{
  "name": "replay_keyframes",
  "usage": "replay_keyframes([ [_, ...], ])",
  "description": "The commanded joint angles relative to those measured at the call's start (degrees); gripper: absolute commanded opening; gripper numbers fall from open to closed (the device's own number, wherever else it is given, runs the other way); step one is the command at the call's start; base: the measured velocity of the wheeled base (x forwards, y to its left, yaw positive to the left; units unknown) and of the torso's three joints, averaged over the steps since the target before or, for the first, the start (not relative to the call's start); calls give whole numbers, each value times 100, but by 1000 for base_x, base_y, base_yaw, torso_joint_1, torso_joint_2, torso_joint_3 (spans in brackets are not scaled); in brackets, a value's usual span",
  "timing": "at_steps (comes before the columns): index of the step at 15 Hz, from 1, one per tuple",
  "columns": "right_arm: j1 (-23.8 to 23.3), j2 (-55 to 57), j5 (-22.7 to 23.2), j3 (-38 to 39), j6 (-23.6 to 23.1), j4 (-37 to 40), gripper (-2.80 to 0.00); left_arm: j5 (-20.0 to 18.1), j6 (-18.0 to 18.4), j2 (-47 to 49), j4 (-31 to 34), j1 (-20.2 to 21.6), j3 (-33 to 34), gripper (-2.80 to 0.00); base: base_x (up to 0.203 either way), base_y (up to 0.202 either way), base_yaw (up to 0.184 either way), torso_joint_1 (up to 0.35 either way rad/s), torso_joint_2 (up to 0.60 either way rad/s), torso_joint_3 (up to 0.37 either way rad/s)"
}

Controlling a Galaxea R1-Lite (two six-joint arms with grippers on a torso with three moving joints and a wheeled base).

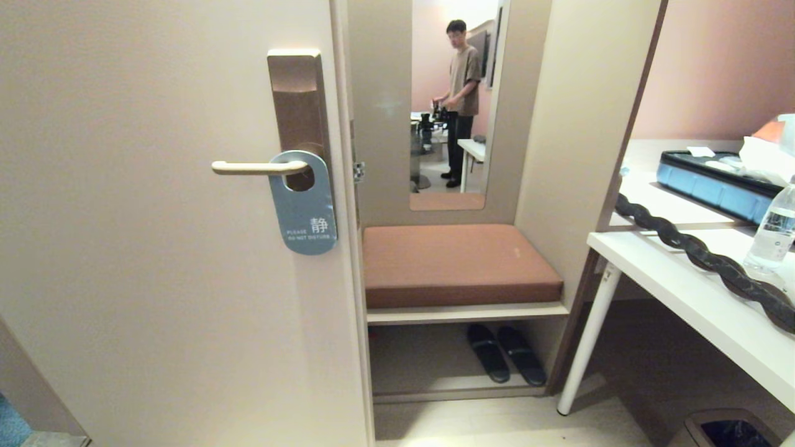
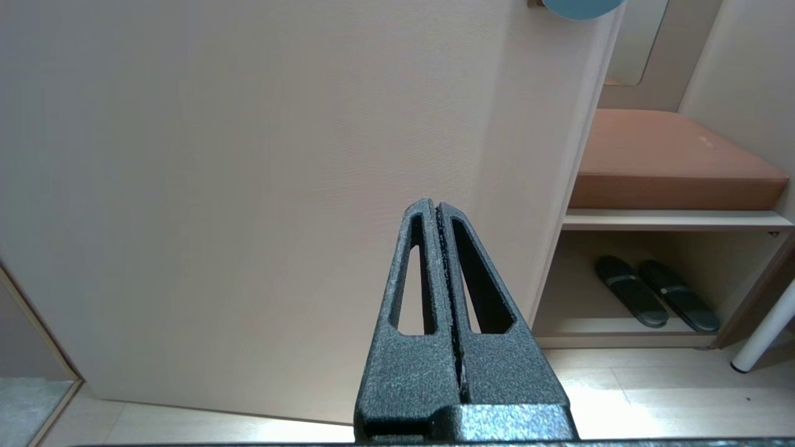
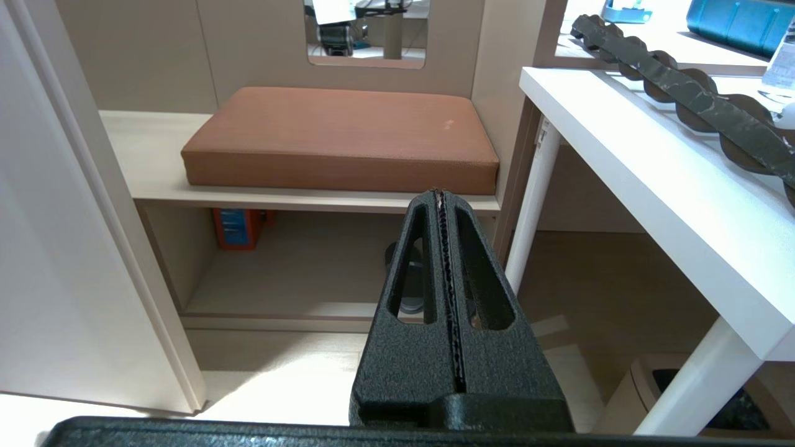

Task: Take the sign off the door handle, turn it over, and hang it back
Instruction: Take down the sign

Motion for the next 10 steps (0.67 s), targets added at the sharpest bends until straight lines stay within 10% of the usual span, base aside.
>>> replay_keyframes([
  [1,0,0,-1,0,-2,2,-280,1,-14,7,-2,2,0,-280,0,0,0,0,0,0],
  [10,3,0,-1,0,-2,2,-280,9,-5,7,-2,2,0,-280,0,0,0,0,0,0],
])
